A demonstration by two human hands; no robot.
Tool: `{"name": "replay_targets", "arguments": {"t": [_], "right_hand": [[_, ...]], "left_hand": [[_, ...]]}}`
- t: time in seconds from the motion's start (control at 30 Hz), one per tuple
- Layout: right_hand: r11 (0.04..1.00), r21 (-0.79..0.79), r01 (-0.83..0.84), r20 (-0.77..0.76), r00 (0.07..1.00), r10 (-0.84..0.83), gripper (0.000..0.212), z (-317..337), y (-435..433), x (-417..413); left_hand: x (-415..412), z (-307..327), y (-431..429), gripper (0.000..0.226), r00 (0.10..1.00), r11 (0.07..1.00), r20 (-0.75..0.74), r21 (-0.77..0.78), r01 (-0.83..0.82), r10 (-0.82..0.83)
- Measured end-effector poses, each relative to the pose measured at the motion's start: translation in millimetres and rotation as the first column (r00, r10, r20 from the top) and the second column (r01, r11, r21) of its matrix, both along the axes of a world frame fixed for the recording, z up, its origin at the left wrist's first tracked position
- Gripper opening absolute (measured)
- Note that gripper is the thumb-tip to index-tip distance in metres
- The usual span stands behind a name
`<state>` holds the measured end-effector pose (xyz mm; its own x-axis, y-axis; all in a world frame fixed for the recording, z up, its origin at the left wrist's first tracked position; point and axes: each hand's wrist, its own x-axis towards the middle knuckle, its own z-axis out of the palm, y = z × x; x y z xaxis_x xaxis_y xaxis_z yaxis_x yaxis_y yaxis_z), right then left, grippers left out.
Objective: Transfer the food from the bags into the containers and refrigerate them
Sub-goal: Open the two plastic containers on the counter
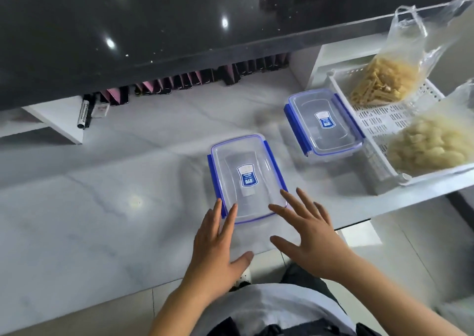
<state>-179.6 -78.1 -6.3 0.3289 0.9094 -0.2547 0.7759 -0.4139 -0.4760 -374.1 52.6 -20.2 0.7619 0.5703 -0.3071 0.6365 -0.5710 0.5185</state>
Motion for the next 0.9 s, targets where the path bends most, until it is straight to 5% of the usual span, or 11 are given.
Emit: {"name": "replay_targets", "arguments": {"t": [0.1,0.2,0.33,0.43,0.63,0.9], "right_hand": [[0.961,0.102,0.257,-0.344,0.915,-0.208,0.055,12.1,4.2,2.2],[0.807,-0.012,0.590,-0.689,0.580,-0.434,0.039,16.4,21.4,17.0],[0.740,-0.131,0.659,-0.775,0.397,-0.491,0.032,16.1,40.8,32.9],[0.689,-0.197,0.697,-0.825,0.262,-0.500,0.031,15.8,51.7,36.8],[0.658,-0.245,0.712,-0.845,0.177,-0.505,0.034,1.7,43.3,29.2],[0.637,-0.219,0.739,-0.851,0.174,-0.495,0.033,-8.5,32.6,23.1]], "left_hand": [[-10.1,2.8,3.0,0.088,0.942,0.949,0.240,-0.268,-0.168,0.234],[-7.2,1.0,17.6,0.066,0.762,0.781,0.309,-0.494,-0.382,0.568],[8.5,-0.4,35.1,0.042,0.574,0.541,0.244,-0.723,-0.430,0.782],[20.3,-4.2,41.4,0.038,0.501,0.456,0.227,-0.795,-0.400,0.835],[21.8,-15.8,36.9,0.042,0.406,0.336,0.172,-0.864,-0.376,0.897],[18.5,-19.9,36.5,0.040,0.473,0.453,0.254,-0.809,-0.375,0.844]]}}
